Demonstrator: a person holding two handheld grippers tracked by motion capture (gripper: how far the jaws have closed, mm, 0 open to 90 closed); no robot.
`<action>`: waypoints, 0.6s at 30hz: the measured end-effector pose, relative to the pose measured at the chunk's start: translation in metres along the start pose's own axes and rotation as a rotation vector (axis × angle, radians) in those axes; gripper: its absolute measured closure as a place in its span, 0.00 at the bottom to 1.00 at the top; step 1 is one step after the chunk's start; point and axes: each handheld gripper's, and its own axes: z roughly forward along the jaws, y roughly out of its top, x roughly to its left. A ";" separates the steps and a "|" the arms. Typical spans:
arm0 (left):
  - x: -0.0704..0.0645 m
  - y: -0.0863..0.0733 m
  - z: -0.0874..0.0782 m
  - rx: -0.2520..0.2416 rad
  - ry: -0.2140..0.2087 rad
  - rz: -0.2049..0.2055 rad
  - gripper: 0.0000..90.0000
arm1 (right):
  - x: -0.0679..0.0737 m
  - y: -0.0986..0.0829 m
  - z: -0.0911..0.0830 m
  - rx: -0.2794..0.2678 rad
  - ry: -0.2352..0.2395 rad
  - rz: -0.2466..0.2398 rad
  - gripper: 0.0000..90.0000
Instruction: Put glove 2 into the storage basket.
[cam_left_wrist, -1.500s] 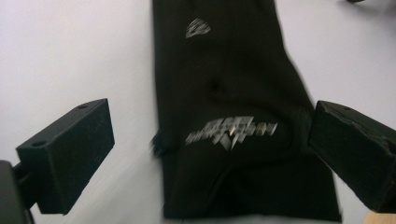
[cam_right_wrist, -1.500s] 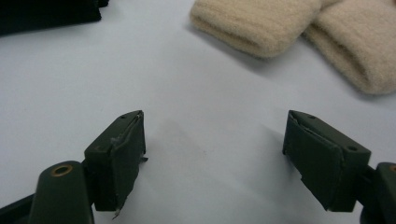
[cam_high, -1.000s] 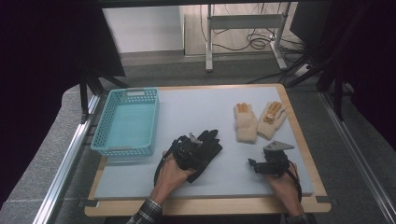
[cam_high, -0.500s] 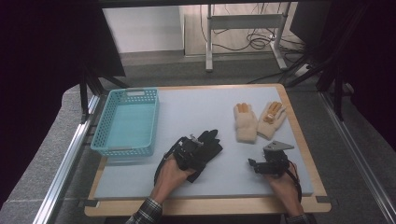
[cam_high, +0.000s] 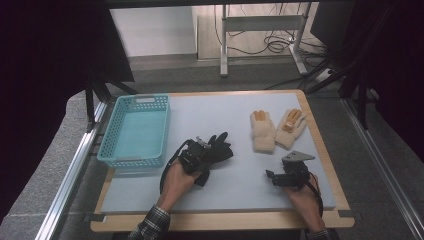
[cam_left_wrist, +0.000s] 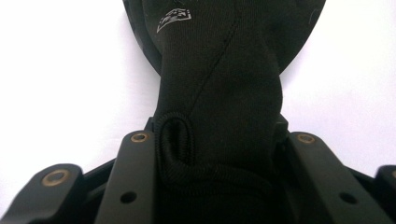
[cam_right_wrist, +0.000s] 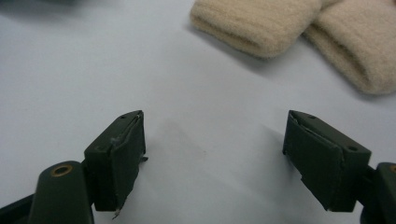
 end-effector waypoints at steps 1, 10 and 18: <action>0.005 0.005 -0.008 -0.017 0.009 -0.014 0.68 | 0.000 0.000 0.000 0.000 0.000 0.000 0.23; 0.027 0.023 -0.032 -0.047 0.049 -0.046 0.68 | 0.000 0.000 0.000 0.000 0.000 0.001 0.23; 0.054 0.035 -0.061 -0.081 0.101 -0.086 0.67 | 0.000 0.000 0.000 0.000 0.000 -0.001 0.23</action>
